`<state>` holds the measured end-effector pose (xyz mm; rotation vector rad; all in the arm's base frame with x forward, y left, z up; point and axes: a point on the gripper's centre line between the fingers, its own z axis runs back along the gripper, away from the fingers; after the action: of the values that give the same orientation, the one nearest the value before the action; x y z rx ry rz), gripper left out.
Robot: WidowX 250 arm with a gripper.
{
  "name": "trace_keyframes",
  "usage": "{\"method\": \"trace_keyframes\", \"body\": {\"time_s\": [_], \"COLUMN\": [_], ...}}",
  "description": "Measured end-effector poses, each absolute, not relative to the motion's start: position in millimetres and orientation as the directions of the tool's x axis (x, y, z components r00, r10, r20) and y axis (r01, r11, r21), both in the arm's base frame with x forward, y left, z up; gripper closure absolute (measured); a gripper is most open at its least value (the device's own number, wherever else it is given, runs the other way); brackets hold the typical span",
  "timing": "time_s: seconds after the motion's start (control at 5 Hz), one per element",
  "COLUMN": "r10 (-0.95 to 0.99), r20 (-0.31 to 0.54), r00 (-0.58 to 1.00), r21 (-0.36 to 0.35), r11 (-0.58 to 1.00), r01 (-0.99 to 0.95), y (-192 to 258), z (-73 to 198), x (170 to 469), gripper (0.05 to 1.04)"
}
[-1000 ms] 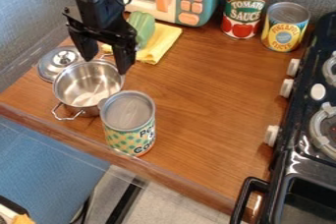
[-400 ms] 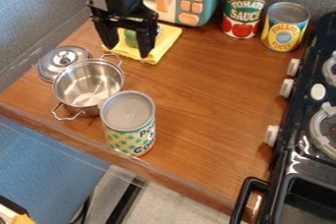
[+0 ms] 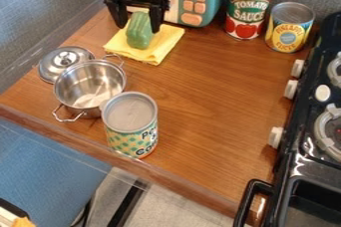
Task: Move the green pepper to the lower right side of table
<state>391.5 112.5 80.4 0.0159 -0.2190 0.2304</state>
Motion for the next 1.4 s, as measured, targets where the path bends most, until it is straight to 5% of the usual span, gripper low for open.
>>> {"method": "trace_keyframes", "body": {"time_s": [0.4, 0.8, 1.4], "r10": [0.303, 0.304, 0.232], "r20": [0.211, 0.192, 0.227], "r00": [0.929, 0.933, 0.946], "r21": [-0.017, 0.011, -0.041], "r11": [0.952, 0.95, 0.973], "r01": [-0.306, -0.312, -0.229], "y": [127.7, 129.7, 100.7], "z": [66.5, 55.4, 73.4], "x": [423.4, 423.7, 408.0], "gripper": [0.083, 0.242, 0.242]}}
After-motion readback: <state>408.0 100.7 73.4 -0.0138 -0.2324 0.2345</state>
